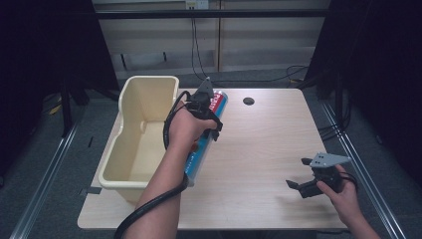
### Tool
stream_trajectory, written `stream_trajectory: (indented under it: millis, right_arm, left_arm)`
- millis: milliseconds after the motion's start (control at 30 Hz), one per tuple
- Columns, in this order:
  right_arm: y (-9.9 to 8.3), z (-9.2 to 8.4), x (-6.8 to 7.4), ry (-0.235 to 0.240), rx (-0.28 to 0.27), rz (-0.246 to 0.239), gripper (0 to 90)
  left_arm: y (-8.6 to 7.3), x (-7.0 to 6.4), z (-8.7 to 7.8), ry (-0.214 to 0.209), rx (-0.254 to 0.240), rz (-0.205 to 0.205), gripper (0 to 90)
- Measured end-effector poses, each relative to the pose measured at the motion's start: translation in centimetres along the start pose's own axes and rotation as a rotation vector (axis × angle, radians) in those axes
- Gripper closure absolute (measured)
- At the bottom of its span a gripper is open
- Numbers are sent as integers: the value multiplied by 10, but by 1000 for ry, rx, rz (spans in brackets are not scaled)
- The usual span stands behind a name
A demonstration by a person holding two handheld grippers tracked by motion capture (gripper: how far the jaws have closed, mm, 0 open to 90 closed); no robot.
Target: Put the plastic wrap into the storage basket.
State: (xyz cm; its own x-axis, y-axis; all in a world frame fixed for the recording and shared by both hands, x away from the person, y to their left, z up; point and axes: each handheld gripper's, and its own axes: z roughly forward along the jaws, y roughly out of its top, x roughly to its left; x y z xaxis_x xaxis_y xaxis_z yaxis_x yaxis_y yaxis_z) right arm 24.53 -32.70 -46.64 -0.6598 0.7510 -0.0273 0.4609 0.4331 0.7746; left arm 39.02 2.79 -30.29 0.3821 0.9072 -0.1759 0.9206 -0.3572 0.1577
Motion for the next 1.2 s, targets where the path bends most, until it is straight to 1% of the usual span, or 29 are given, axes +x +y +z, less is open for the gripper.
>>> stream_trajectory:
  millis: [67, 100, 133, 200, 233, 300, 367, 433, 467, 500, 600, 633, 700, 767, 800, 833, 867, 933, 1000, 1067, 1100, 1133, 1200]
  right_arm:
    - [0, 0, 0, -3, -2, 3, 17]
    - [0, -1, 0, -1, 0, 3, 17]
    - [0, -1, 0, -4, 0, 1, 17]
    - [0, -1, -1, 1, -3, 1, 16]
    - [0, -1, -1, 0, -2, 3, 16]
    - [0, 0, -1, -1, -4, 2, 16]
    - [0, 0, 0, 0, 1, -2, 16]
    - [0, 0, 0, 0, 4, -3, 16]
    - [0, 0, 0, -3, 2, -3, 16]
    - [0, 0, 0, -3, 0, -3, 16]
    - [-1, 0, -1, -2, -3, 2, 16]
    - [-1, 0, -1, -4, 0, 0, 16]
    - [-1, 0, 0, 2, 0, 2, 16]
    - [-1, -1, -1, -10, -6, -6, 16]
    - [-1, -1, -1, -1, -4, 1, 16]
    - [-1, -2, 0, -1, -4, 4, 16]
    - [-1, -2, 0, -1, -4, 4, 16]
    - [-1, -2, 0, 2, -4, 5, 16]
    - [-1, -2, -1, -4, -7, 2, 16]
    - [-1, -1, 0, -7, -7, -3, 16]
    - [-1, -1, 0, -5, -5, -3, 16]
    - [-1, -1, 0, 4, -5, -4, 16]
    - [-1, -1, 0, 1, -1, -9, 16]
  left_arm:
    - [0, 2, -4, 6, -2, -8, 322]
    - [0, 4, -6, 5, -3, -4, 321]
    - [0, 6, -9, 4, 6, -3, 321]
    - [-1, 9, -13, 2, -5, -31, 321]
    - [-1, 11, -15, 3, 4, -24, 322]
    - [-2, 12, -19, 8, -3, -35, 322]
    - [-3, 16, -24, 0, -10, -40, 321]
    - [-3, 18, -29, 7, -11, -33, 322]
    - [-4, 19, -31, 9, -16, -40, 322]
    - [-4, 20, -34, 15, -15, -37, 322]
    - [-6, 25, -41, 10, -20, -42, 321]
    - [-7, 26, -44, 7, -18, -48, 321]
    - [-9, 29, -48, 15, -23, -51, 322]
    - [-10, 32, -52, 15, -30, -57, 322]
    - [-11, 34, -54, 18, -29, -61, 321]
    - [-14, 37, -58, 23, -39, -62, 322]
    - [-14, 37, -58, 23, -39, -62, 322]
    - [-16, 42, -62, 22, -42, -79, 322]
    - [-18, 46, -65, 28, -39, -76, 322]
    - [-21, 50, -68, 26, -43, -85, 322]
    - [-22, 52, -69, 29, -44, -92, 322]
    - [-23, 55, -71, 29, -48, -86, 321]
    - [-25, 59, -74, 35, -49, -99, 321]
